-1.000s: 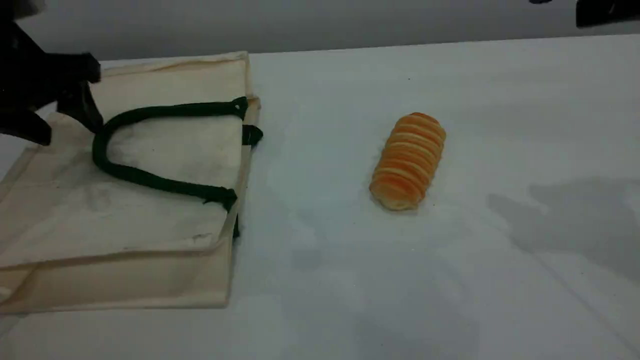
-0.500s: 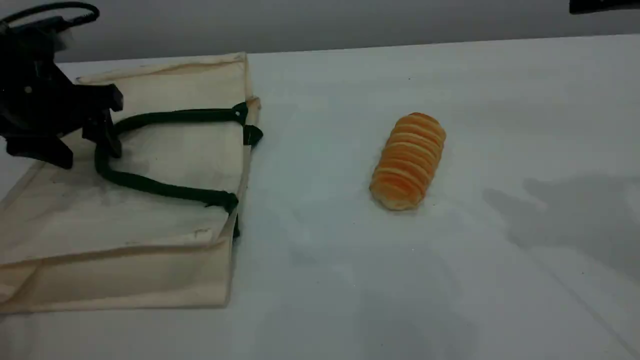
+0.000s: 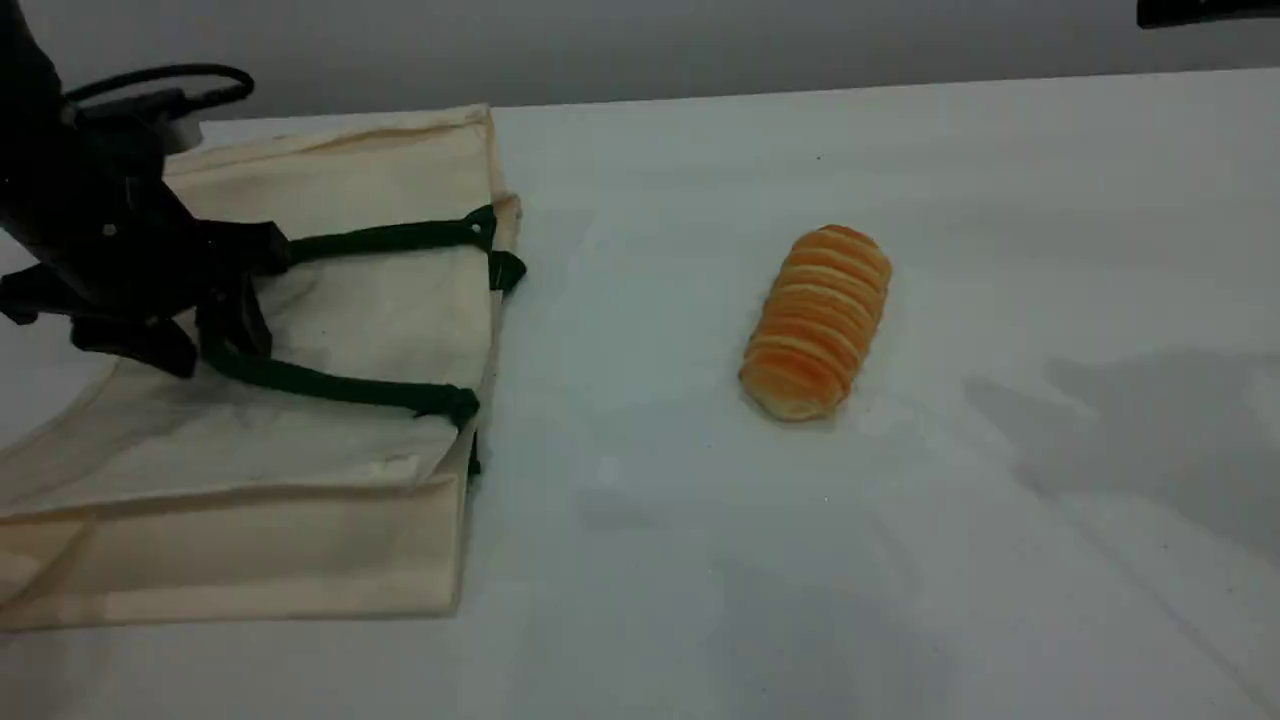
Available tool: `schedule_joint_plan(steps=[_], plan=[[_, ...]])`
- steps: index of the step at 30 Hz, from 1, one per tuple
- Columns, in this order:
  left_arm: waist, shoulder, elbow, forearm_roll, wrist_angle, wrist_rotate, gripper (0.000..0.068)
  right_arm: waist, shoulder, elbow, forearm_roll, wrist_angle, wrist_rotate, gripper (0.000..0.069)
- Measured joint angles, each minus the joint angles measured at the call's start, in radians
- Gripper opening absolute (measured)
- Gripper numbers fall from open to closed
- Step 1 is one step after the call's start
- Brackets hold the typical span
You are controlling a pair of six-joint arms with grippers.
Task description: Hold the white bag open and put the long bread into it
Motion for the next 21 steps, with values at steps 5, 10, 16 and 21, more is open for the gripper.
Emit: schedule_joint_plan(steps=[5,10,16,21], plan=[[-0.001,0.001,0.000,-0.005,0.000,-0.003,0.0081,0.000,0.000,0.000,0.000,0.000,-0.001,0.0456],[-0.001,-0.034,-0.022,0.000,0.053,0.014,0.0078,0.018,0.000,0.000,0.003,0.012,-0.003,0.0456],[-0.019,-0.152,-0.142,-0.020,0.241,0.107,0.0078,0.114,0.016,0.000,0.035,-0.080,-0.028,0.0456],[-0.045,-0.280,-0.260,-0.135,0.430,0.220,0.0078,0.163,0.103,0.000,0.109,-0.131,-0.077,0.0456]])
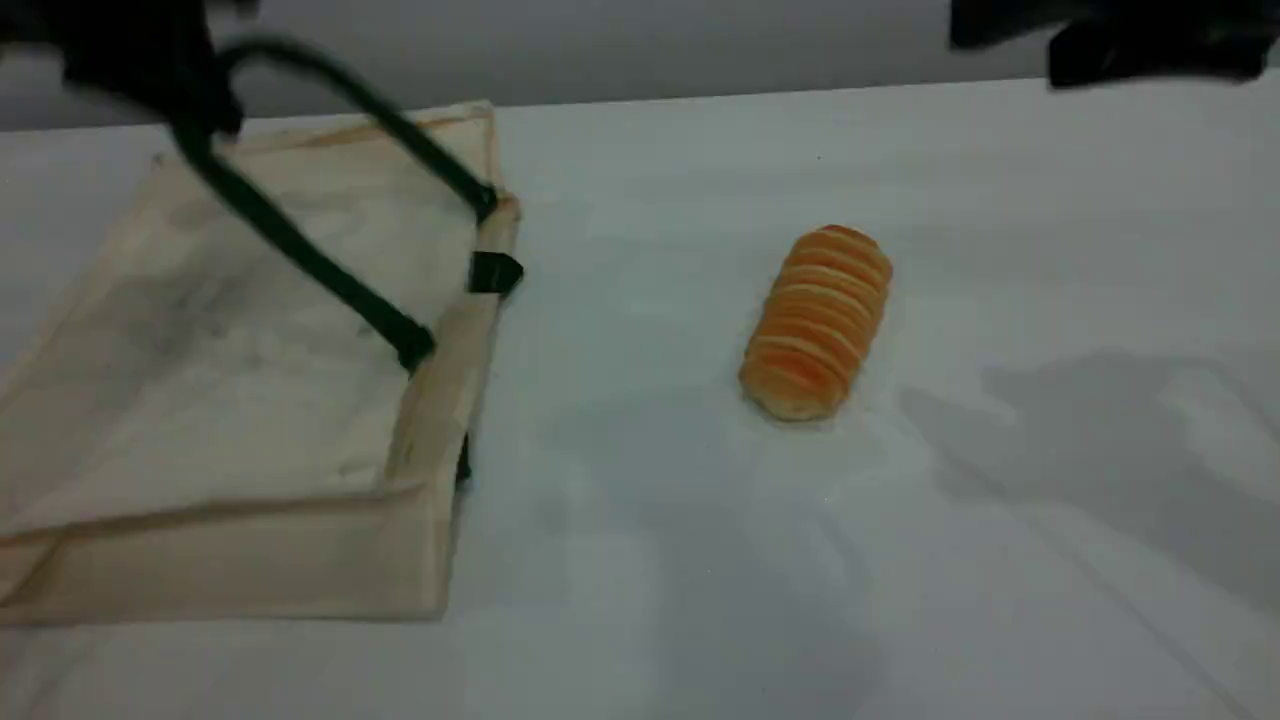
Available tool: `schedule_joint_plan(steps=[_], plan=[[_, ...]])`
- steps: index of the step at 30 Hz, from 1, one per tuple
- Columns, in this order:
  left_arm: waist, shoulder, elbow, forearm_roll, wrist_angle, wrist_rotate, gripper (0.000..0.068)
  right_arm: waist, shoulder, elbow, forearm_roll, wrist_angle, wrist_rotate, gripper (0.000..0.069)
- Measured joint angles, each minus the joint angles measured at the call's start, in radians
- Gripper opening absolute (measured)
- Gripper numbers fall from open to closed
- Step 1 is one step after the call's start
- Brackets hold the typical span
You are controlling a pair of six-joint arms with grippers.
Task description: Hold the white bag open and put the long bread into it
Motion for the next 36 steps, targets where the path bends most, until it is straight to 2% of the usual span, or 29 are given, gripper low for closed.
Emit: schedule_joint_plan(steps=[4,9,15,23,36], plan=[[-0.028,-0.112,-0.038,-0.071,0.106,0.054,0.0078,0.005,0.089,-0.001,0.109,0.004,-0.106,0.0456],[-0.054,-0.235,-0.038,-0.069,0.216,0.055,0.0078,0.007,0.199,-0.042,0.146,0.040,-0.233,0.0456],[-0.054,-0.367,-0.038,-0.071,0.342,0.043,0.0078,0.007,0.318,-0.126,0.146,0.057,-0.238,0.0456],[-0.054,-0.524,-0.038,-0.058,0.388,0.040,0.0078,0.007,0.403,-0.166,0.141,0.056,-0.237,0.0456],[-0.054,-0.585,-0.038,-0.059,0.442,0.039,0.0078,0.007,0.533,-0.287,0.143,0.049,-0.233,0.0456]])
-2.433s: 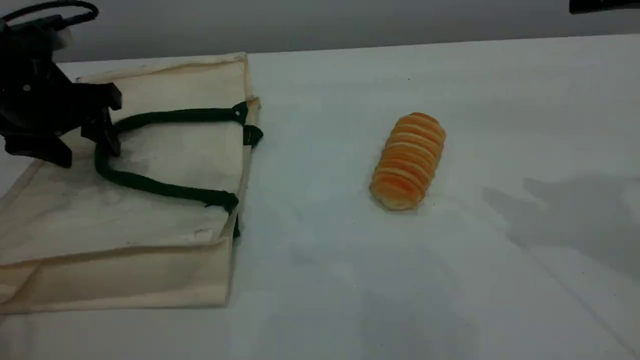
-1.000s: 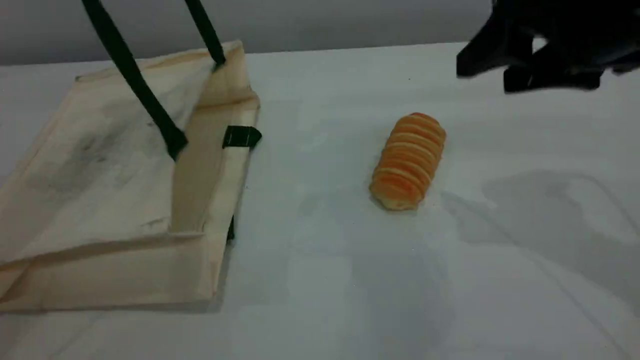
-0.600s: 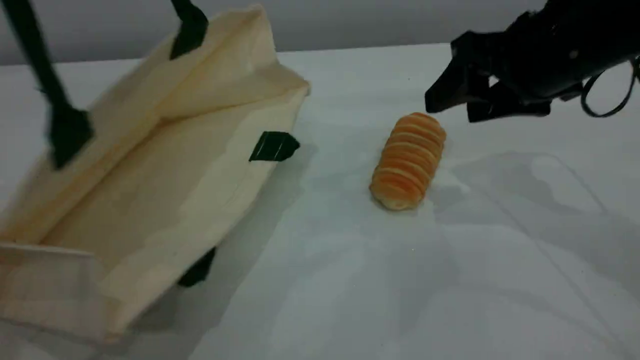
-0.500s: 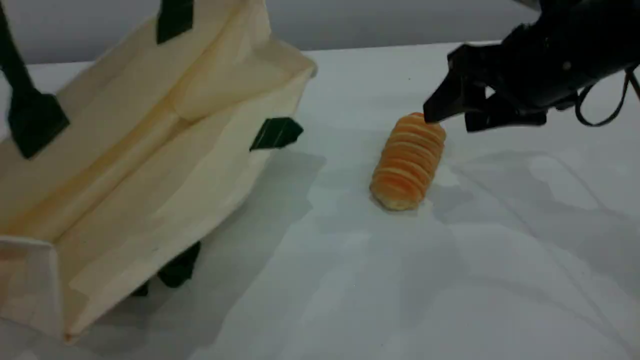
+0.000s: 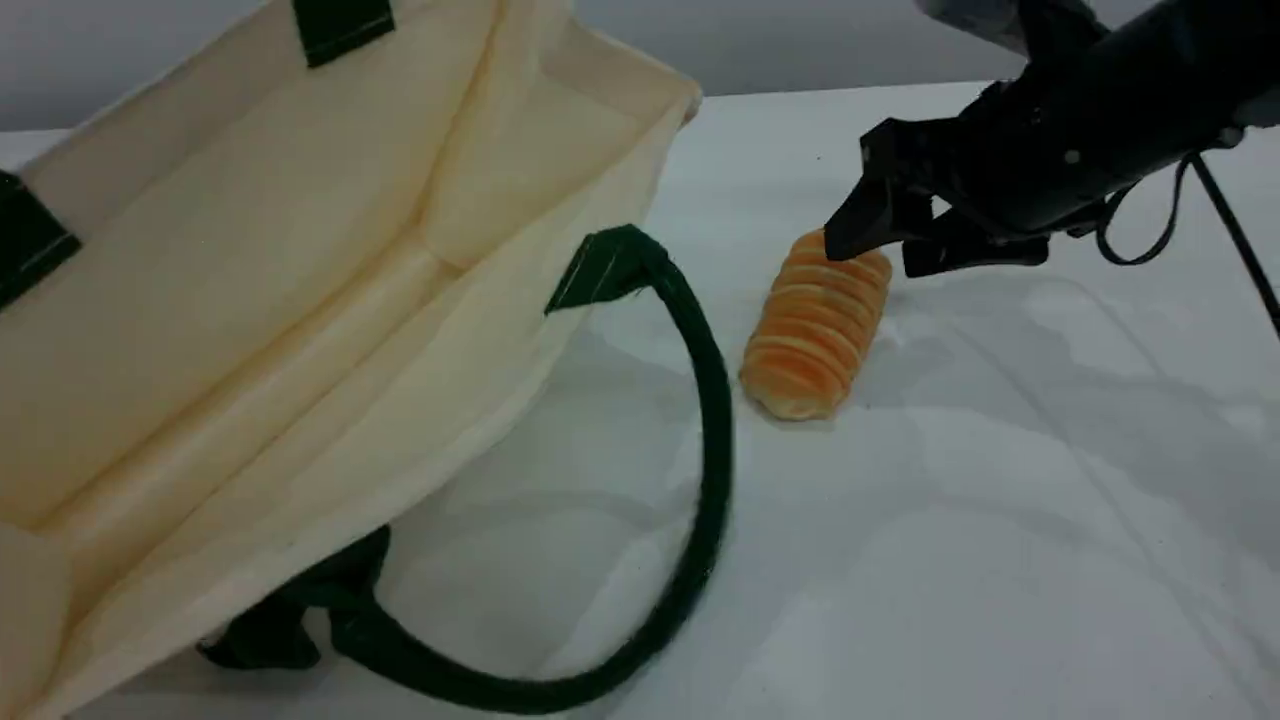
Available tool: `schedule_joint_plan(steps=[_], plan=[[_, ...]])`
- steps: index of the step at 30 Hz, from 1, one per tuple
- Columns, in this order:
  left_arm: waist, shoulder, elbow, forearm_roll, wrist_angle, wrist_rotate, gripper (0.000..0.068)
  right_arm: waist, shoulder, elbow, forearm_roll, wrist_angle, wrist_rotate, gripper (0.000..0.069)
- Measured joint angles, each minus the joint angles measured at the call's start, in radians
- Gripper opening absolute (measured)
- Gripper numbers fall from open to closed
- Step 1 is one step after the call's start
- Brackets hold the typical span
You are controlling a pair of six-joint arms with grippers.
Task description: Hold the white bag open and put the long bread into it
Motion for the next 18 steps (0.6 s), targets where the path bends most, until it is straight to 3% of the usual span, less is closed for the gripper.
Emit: schedule_joint_plan(steps=[9,18], plan=[[0.000,0.000,0.000,-0.008,0.013,-0.001,0.0078,0.000,0.092,-0.032,0.000,0.007,0.000,0.0456],[0.000,0.000,0.000,-0.008,0.018,-0.001,0.0078,0.000,0.121,-0.044,-0.004,0.095,0.000,0.0456]])
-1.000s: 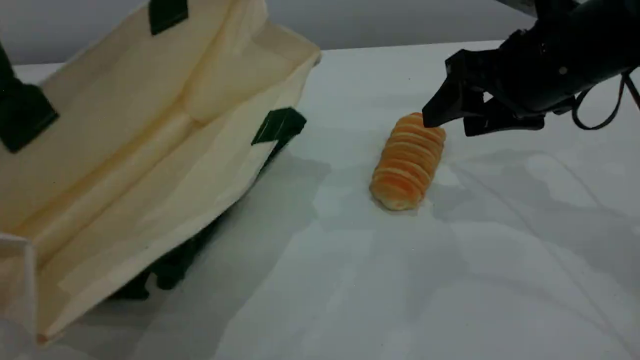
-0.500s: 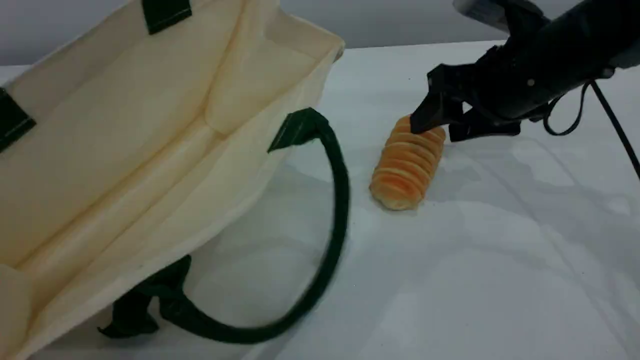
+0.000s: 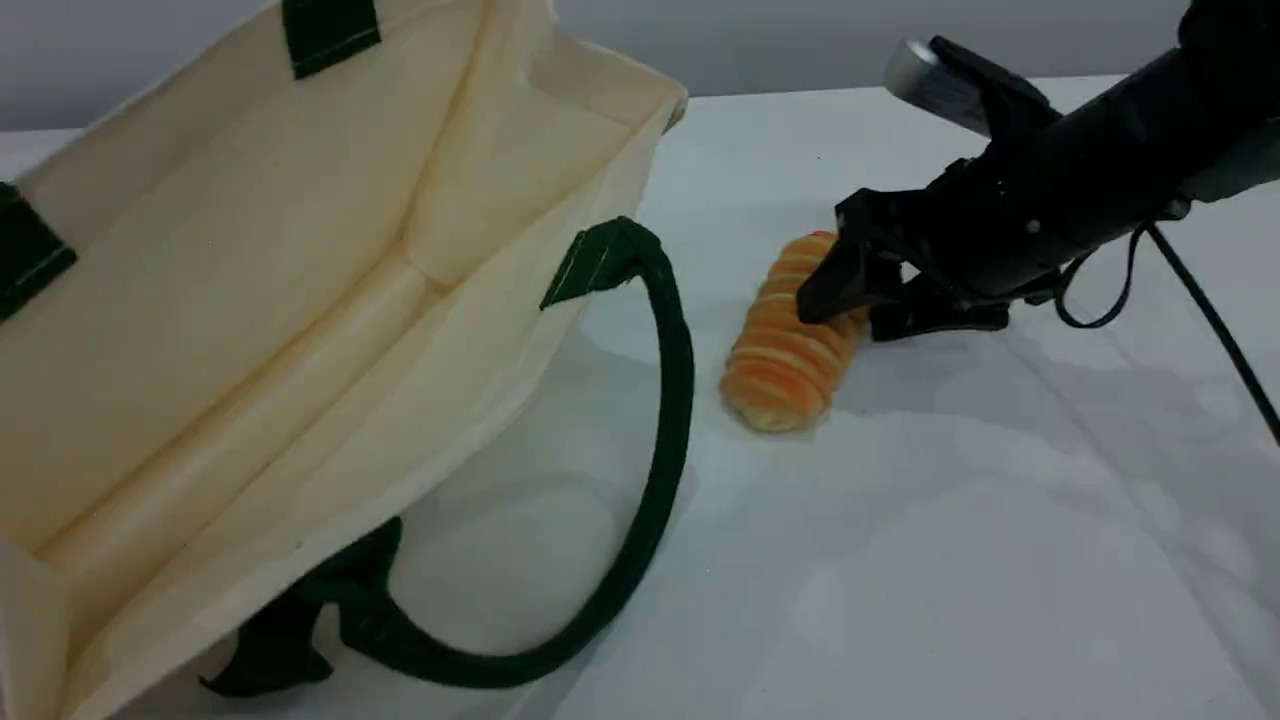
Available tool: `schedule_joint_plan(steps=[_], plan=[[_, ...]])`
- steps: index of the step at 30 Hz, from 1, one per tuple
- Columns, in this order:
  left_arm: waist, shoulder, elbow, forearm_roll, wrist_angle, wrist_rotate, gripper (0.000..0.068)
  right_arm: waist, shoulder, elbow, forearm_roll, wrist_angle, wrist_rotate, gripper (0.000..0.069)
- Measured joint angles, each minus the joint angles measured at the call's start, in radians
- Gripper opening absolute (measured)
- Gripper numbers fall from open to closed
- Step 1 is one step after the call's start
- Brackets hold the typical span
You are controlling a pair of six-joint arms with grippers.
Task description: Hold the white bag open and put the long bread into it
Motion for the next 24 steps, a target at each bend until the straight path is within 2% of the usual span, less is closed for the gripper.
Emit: schedule_joint_plan(steps=[10,17,20,22,24], plan=[[0.000,0.000,0.000,0.005,0.004,0.000,0.0078,0.004,0.016,-0.006,0.002,0.055,0.000,0.0456],[0.000,0.000,0.000,0.014,0.004,0.000,0.0078,0.020,0.049,-0.008,0.013,0.019,0.000,0.0444],[0.000,0.000,0.000,0.027,0.004,0.000,0.0078,0.020,0.052,-0.008,0.013,0.016,-0.004,0.0391],[0.000,0.000,0.000,0.027,0.004,0.000,0.0078,0.020,0.052,-0.008,0.010,0.010,-0.003,0.0325],[0.000,0.000,0.000,0.027,0.004,0.000,0.0078,0.020,0.053,-0.008,0.009,0.008,-0.007,0.0226]])
